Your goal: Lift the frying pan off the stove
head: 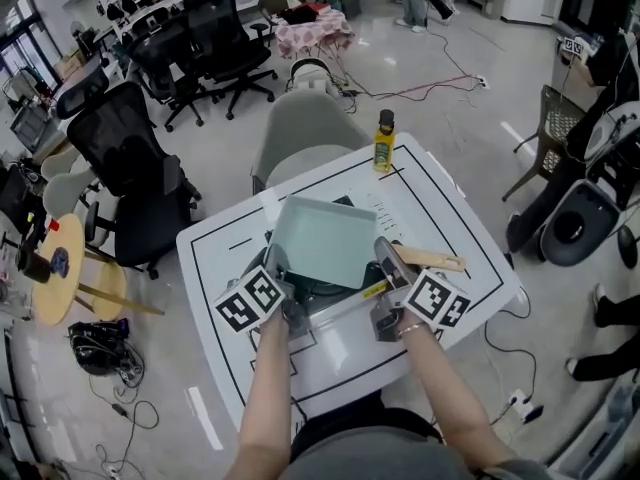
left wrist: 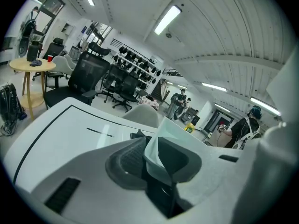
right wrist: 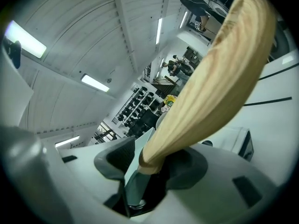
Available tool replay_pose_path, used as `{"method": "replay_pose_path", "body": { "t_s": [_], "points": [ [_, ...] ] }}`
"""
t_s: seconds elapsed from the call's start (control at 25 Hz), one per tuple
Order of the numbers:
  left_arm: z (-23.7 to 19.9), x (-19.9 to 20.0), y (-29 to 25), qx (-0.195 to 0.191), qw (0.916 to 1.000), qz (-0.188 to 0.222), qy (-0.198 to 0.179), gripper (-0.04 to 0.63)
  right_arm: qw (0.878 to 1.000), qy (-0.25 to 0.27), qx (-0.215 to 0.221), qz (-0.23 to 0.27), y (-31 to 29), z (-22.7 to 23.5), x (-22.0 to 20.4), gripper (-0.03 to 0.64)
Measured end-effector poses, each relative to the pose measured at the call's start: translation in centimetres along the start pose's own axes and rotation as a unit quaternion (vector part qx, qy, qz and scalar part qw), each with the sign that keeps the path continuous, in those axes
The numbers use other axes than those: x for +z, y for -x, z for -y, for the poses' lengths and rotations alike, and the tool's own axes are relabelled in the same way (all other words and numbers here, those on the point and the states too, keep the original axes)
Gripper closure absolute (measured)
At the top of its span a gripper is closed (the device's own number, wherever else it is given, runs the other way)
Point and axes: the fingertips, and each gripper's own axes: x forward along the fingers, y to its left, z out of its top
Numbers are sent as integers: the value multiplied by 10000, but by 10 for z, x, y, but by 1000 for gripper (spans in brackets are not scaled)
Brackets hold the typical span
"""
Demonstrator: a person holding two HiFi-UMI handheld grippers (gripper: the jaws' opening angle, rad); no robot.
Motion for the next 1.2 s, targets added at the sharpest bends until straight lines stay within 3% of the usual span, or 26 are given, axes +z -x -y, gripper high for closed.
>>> {"method": "replay_pose_path", "body": {
  "t_s": [0.12, 0.92, 1.2],
  "points": [
    [2, 1, 0, 7, 10000, -3, -7, 512, 10000, -40, -68, -44, 1, 4, 3, 466],
    [2, -7, 0, -37, 10000, -63, 29, 518, 9996, 282, 14, 3, 6, 5, 4, 457],
    [13, 5, 11, -108, 9998, 150, -68, 518, 9994, 306, 171, 57, 10, -4, 11, 457]
  ]
}}
